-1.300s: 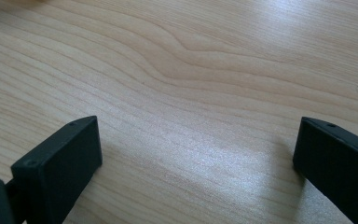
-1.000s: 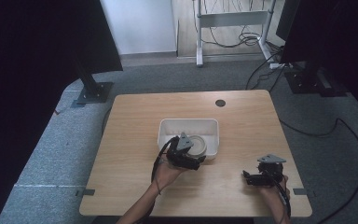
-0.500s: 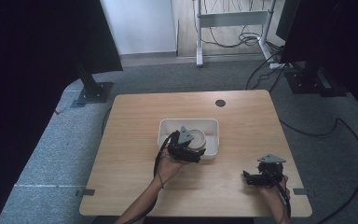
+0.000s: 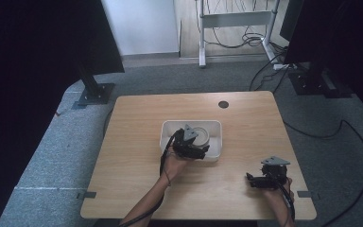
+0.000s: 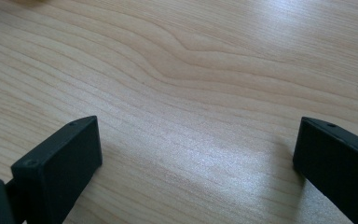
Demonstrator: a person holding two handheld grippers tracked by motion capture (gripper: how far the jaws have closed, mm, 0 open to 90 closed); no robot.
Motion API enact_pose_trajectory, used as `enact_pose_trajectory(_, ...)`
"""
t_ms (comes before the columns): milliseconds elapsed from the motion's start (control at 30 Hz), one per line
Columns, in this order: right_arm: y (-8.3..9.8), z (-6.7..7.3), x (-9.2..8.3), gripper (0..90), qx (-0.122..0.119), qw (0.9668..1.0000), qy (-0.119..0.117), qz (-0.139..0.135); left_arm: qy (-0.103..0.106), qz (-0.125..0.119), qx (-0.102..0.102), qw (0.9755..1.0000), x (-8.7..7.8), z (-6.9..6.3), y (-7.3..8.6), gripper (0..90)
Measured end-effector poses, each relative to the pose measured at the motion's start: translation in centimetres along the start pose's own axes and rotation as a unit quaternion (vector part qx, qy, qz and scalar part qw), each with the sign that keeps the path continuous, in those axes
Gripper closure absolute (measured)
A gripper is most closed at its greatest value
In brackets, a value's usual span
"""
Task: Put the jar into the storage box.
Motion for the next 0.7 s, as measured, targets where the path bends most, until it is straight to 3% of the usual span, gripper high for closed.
enact_pose_trajectory(333, 0.0, 0.0, 0.0, 0.6, 0.0, 1.0, -0.001, 0.0, -0.031, 0.011, -0.009, 0.9994, 1.2, 0.6, 1.4, 10.2)
enact_pose_trajectory(700, 0.0, 0.0, 0.0, 0.6, -0.001, 1.0, -0.001, 0.0, -0.042, 0.026, -0.009, 0.9987, 2.0, 0.4, 2.9, 10.2)
Point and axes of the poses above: each handheld gripper's, and its own axes: x roughly forward along the jaws, y roughly out of its underside, z roughly to its left, the point moved 9 cm from there along x, roughly forward along the jaws, and after that the axes turned 15 degrees about -z, right-handed, at the moved point
